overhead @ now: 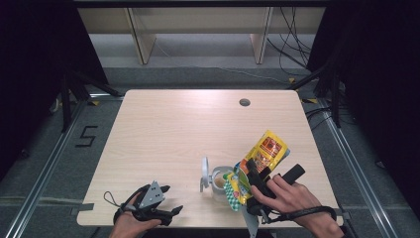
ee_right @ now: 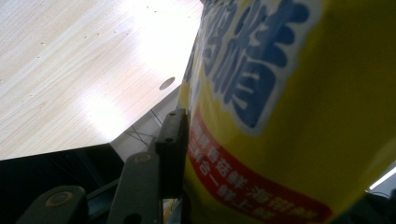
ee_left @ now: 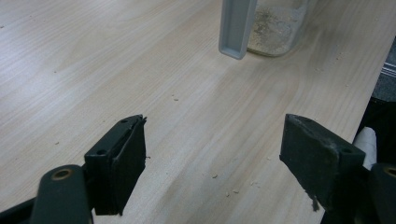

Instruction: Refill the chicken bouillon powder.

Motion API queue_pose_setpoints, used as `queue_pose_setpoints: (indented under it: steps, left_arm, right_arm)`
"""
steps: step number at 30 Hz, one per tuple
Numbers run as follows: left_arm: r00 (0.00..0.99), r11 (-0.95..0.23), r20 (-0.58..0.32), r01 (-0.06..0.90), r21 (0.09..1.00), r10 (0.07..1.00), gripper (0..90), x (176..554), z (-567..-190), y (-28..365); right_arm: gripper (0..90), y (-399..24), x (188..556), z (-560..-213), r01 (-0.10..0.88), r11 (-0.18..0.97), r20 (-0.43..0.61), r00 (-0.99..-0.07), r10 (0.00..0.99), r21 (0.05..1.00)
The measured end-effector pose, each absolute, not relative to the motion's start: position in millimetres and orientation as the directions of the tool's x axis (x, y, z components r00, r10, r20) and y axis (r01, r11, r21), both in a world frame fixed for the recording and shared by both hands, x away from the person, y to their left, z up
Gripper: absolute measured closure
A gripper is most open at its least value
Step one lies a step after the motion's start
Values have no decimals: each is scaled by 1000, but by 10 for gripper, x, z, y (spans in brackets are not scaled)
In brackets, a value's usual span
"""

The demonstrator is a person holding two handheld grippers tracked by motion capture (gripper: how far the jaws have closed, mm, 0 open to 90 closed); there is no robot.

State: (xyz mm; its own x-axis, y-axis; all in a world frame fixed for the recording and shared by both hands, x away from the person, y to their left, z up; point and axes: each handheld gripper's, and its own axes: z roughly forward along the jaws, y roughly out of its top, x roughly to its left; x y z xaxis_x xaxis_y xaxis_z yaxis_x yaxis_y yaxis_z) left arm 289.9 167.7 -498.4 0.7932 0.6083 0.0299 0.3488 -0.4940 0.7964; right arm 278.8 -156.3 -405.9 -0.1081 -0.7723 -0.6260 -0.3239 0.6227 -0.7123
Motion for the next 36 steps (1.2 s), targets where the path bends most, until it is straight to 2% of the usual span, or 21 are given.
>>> queue_pose_setpoints:
  steps: [36]
  left_arm:
    - [794, -498, 36, 344, 796, 607, 217, 2900, -4982, 1679]
  right_arm:
    - [597, -1568, 2791, -4041, -329, 622, -626, -107, -772, -710]
